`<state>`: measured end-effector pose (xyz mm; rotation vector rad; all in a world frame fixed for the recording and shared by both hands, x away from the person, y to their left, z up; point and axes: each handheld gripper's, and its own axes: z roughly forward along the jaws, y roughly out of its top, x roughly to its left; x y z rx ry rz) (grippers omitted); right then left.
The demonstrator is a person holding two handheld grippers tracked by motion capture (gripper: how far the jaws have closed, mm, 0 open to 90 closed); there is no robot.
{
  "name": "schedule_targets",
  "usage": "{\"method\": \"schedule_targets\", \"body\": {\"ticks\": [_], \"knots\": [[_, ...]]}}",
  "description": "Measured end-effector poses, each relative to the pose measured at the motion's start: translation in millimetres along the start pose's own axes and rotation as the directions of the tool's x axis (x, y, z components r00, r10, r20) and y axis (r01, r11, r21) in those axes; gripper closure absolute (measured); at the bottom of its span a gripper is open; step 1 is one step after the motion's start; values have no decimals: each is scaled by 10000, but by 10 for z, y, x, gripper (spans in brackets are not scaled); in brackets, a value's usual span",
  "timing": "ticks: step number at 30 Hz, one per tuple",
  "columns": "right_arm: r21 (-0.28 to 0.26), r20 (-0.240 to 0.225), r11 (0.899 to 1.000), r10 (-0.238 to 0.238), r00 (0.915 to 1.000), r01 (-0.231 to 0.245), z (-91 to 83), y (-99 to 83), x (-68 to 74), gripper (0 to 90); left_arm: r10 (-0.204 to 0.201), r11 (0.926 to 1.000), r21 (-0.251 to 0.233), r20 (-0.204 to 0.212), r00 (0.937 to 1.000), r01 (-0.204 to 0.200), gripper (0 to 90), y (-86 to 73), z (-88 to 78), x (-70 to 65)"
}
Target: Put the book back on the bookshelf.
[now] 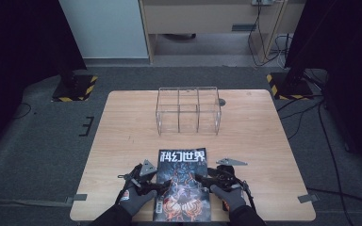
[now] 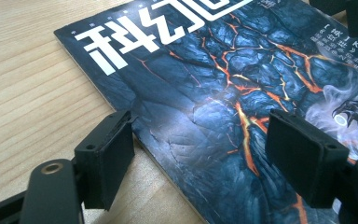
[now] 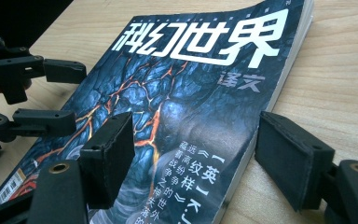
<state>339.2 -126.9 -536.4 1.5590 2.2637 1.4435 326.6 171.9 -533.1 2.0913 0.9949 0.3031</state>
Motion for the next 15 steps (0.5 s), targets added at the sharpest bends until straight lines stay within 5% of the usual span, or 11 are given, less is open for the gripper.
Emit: {"method": "schedule_targets", "body": {"ticks": [15], "knots": [[7,-90,10000,95,9999,-95,-6,29,-51,274,-107,9999,3,-149,9998,107,206,46,56,-31]]}}
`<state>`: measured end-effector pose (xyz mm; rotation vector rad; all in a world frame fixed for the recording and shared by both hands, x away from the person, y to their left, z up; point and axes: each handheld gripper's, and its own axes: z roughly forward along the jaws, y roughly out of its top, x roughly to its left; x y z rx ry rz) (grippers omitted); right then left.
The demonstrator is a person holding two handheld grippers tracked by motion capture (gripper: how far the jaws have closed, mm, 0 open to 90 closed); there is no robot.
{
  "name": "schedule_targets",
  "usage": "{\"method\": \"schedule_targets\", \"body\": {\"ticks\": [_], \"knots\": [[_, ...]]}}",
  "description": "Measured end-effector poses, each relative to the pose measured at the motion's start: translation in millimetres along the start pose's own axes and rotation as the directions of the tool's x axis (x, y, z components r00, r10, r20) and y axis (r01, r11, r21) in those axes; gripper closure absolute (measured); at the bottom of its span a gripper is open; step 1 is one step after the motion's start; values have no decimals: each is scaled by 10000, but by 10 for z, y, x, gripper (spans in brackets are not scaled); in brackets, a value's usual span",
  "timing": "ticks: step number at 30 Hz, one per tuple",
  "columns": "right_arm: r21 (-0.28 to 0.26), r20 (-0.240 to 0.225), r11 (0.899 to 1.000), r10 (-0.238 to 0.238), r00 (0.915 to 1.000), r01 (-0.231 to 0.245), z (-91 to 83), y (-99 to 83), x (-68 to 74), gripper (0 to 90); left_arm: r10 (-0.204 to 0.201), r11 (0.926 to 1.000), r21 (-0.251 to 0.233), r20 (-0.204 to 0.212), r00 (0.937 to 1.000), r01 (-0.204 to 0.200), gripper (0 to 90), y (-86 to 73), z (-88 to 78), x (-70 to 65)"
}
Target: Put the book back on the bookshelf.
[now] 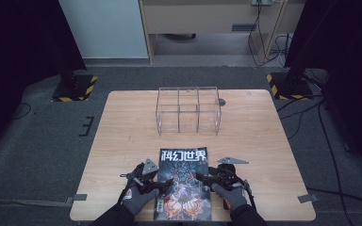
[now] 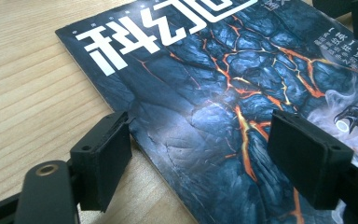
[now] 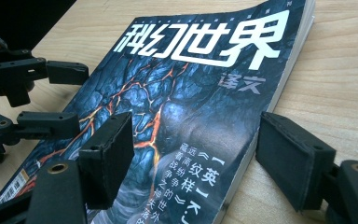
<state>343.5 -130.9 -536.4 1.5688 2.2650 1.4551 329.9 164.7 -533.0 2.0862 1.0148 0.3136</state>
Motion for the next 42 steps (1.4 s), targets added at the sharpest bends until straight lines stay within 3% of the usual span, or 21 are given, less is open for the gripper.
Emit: {"method": "schedule_targets", "body": {"ticks": [20,28,34,42], "knots": [[290,-272,9994,-171,9995,178,39,97,-56,278,39,9999,117,50,10000,-40,204,25,7,39],[220,57,9995,-211,9998,210,9,92,-82,275,-5,10000,91,-78,10000,6,188,71,76,-31],[180,262,9996,-207,9994,203,-22,96,-137,279,118,9999,80,72,9999,-119,180,86,108,-86],[88,621,9992,-385,9973,380,-64,64,-142,281,91,9999,-73,152,9998,-90,207,61,92,-62]]}}
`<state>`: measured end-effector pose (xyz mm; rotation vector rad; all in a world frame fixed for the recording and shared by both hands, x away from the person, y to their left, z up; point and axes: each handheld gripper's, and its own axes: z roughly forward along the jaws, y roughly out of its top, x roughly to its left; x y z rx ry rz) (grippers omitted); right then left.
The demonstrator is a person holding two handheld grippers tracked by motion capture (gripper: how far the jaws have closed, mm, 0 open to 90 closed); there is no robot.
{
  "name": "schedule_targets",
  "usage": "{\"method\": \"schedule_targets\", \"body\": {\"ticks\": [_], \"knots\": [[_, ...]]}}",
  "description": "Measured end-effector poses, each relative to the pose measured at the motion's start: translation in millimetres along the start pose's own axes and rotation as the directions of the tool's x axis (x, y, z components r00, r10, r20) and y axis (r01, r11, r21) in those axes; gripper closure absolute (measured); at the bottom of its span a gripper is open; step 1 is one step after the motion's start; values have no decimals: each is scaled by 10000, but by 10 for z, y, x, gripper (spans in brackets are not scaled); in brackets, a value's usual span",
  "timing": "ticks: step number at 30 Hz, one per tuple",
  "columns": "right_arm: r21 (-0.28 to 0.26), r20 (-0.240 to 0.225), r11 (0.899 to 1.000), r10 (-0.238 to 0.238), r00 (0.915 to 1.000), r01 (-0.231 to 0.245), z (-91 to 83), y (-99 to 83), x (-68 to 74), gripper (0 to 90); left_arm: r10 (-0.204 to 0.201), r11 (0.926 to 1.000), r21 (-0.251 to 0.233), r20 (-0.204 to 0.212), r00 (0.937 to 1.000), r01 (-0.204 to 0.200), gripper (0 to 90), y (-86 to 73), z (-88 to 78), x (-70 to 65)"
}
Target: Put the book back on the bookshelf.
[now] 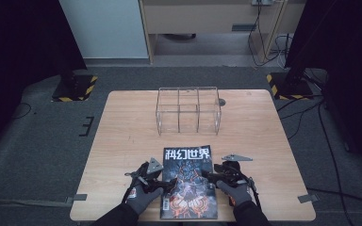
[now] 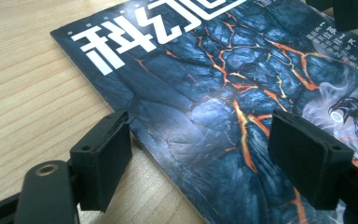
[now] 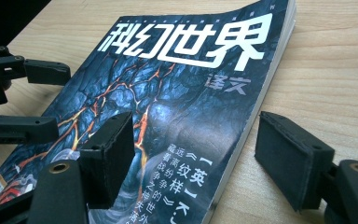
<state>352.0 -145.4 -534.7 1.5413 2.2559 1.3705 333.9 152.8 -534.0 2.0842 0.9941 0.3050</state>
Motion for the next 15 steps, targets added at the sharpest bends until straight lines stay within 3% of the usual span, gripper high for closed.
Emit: {"method": "schedule_targets", "body": {"ticks": [7,15], "knots": [[-221,126,9997,-86,9999,88,20,-42,66,298,41,10000,-25,-23,10000,-41,211,-5,2,-10],[-462,-173,9961,742,9971,-750,-3,-43,20,332,31,10000,-42,-56,10000,-31,207,-5,6,-20]]}}
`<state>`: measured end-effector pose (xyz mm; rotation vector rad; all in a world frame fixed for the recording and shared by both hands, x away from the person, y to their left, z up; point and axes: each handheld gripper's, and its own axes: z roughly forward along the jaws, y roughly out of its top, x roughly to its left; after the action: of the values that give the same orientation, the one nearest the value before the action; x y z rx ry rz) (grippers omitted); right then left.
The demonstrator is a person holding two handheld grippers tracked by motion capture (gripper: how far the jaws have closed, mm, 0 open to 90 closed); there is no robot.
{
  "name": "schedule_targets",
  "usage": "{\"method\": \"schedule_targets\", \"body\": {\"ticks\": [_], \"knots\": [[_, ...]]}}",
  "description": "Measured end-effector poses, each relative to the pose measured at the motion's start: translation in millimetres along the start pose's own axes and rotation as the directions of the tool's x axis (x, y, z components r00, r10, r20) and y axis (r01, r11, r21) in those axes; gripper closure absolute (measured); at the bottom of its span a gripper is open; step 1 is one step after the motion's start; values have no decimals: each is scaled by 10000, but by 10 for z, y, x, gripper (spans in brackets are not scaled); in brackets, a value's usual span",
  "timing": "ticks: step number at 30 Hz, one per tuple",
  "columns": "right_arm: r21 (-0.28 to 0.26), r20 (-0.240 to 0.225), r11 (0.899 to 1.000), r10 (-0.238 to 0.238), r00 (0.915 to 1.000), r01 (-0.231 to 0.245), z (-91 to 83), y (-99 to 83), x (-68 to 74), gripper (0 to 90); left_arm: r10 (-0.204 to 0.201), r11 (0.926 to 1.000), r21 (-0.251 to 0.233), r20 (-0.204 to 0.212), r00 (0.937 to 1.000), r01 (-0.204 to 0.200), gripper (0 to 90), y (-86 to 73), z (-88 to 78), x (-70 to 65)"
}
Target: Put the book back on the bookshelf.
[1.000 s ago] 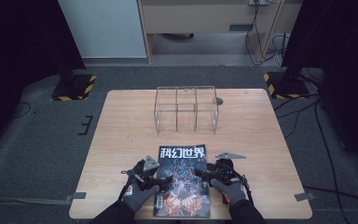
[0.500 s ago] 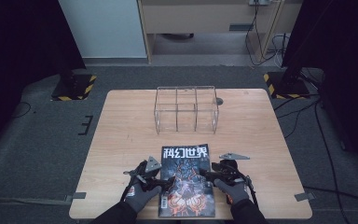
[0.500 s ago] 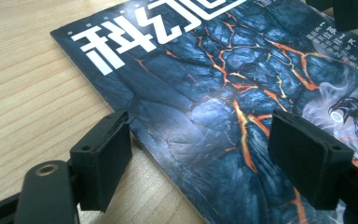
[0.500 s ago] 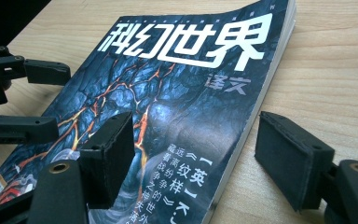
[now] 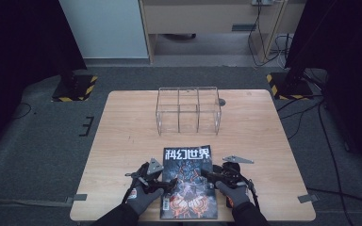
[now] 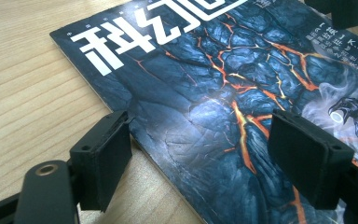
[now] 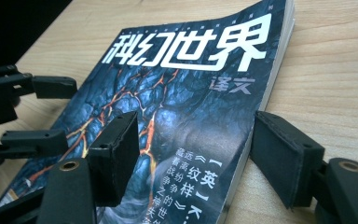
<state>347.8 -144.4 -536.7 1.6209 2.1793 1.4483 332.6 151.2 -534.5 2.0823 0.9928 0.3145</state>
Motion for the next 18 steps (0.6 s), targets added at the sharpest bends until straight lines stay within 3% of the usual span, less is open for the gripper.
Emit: {"method": "schedule_targets", "body": {"ticks": [10,18], "knots": [[-327,-464,9988,343,9983,-358,-59,30,-5,336,-7,10000,0,-7,10000,7,206,1,1,-1],[-637,-863,9975,261,9959,-316,-95,59,19,341,-32,10000,-4,-20,10000,32,205,2,1,4]]}}
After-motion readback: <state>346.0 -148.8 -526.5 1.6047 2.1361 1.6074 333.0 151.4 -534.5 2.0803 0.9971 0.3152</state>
